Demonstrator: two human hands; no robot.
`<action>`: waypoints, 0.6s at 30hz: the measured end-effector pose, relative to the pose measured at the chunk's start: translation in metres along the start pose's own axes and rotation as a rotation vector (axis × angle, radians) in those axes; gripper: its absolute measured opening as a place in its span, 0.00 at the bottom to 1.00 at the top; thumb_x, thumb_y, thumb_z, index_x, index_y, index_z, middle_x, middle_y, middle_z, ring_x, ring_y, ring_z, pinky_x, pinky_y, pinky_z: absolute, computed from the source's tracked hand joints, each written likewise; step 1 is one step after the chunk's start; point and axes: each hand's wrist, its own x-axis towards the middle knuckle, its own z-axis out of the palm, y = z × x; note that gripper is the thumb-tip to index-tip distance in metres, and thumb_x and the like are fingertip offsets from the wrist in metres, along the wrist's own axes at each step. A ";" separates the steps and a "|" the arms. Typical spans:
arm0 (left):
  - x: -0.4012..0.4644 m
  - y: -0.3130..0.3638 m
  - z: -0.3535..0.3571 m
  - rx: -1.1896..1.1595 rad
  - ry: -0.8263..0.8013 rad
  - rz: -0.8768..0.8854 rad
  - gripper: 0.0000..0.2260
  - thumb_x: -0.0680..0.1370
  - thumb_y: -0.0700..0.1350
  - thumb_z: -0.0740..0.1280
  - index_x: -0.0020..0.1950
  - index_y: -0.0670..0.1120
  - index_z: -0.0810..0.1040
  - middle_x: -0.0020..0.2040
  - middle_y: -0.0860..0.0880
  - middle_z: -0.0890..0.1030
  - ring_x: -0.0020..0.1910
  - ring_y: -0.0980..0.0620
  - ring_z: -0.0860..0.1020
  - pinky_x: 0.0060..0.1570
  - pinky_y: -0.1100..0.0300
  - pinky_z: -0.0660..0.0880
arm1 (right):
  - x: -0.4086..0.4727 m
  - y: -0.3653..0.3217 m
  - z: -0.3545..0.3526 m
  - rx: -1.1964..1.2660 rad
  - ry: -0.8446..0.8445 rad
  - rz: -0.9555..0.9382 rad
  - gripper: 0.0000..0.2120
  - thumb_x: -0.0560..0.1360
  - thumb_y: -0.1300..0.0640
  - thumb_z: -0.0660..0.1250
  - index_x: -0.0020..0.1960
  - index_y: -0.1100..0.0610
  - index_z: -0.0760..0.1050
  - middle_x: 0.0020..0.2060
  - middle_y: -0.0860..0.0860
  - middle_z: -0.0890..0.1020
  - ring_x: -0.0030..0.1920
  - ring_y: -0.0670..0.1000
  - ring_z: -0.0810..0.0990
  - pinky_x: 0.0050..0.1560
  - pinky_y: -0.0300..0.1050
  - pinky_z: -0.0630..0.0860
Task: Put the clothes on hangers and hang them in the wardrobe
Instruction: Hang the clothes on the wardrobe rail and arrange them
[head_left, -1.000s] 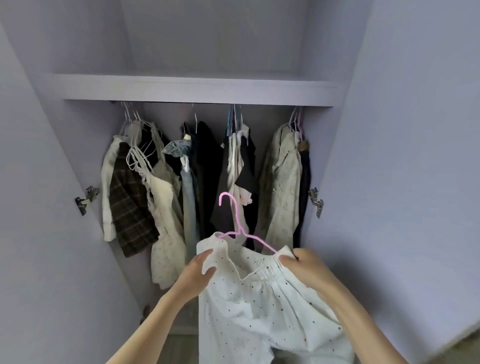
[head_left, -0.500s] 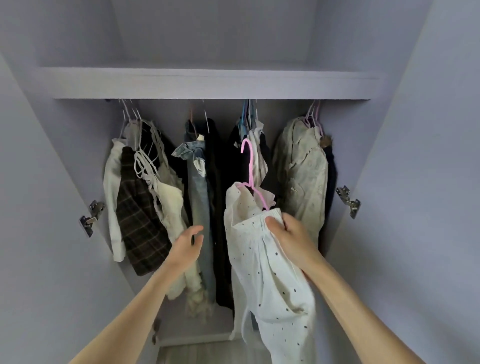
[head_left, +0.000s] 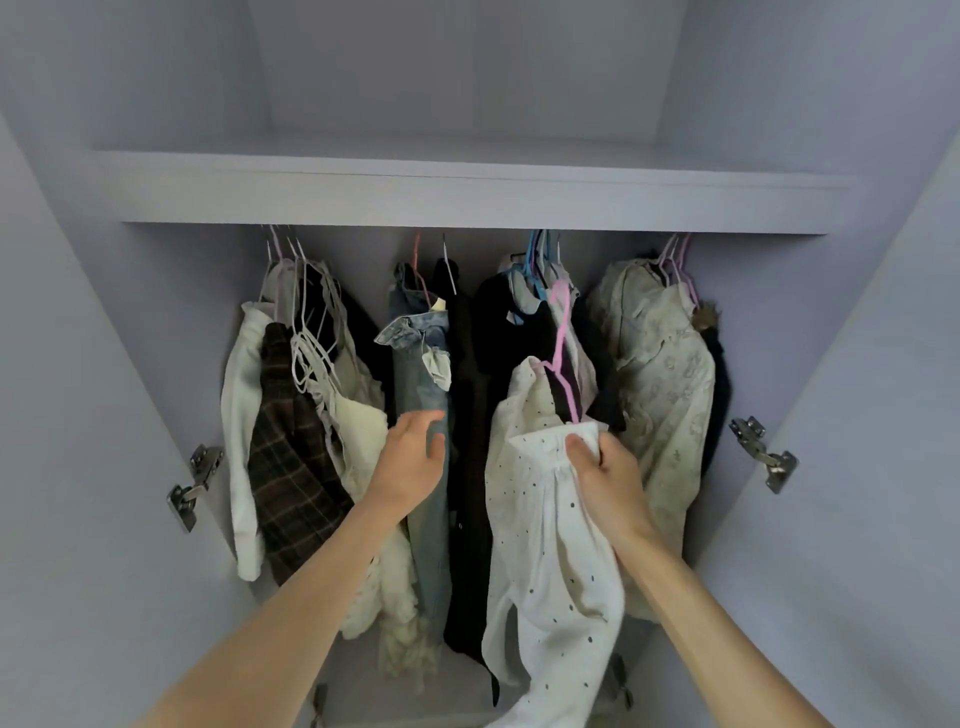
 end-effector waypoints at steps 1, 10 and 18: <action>0.014 0.003 0.002 0.047 0.019 0.038 0.17 0.80 0.41 0.58 0.69 0.44 0.67 0.68 0.44 0.67 0.68 0.45 0.65 0.66 0.56 0.62 | 0.008 0.000 0.003 -0.021 -0.012 -0.018 0.12 0.79 0.56 0.59 0.37 0.57 0.66 0.32 0.49 0.67 0.30 0.45 0.65 0.27 0.32 0.63; 0.129 0.030 0.039 0.432 0.052 0.022 0.23 0.79 0.52 0.58 0.74 0.53 0.59 0.76 0.45 0.51 0.75 0.42 0.46 0.70 0.43 0.52 | 0.083 0.004 0.018 -0.030 -0.073 -0.075 0.14 0.79 0.56 0.59 0.36 0.57 0.63 0.31 0.49 0.65 0.30 0.45 0.63 0.29 0.34 0.62; 0.129 -0.016 0.025 0.109 0.211 0.064 0.29 0.77 0.30 0.58 0.75 0.48 0.57 0.76 0.51 0.53 0.75 0.47 0.52 0.65 0.54 0.66 | 0.143 -0.005 0.052 -0.046 -0.106 -0.140 0.15 0.79 0.55 0.58 0.35 0.55 0.61 0.30 0.46 0.64 0.29 0.44 0.63 0.32 0.35 0.63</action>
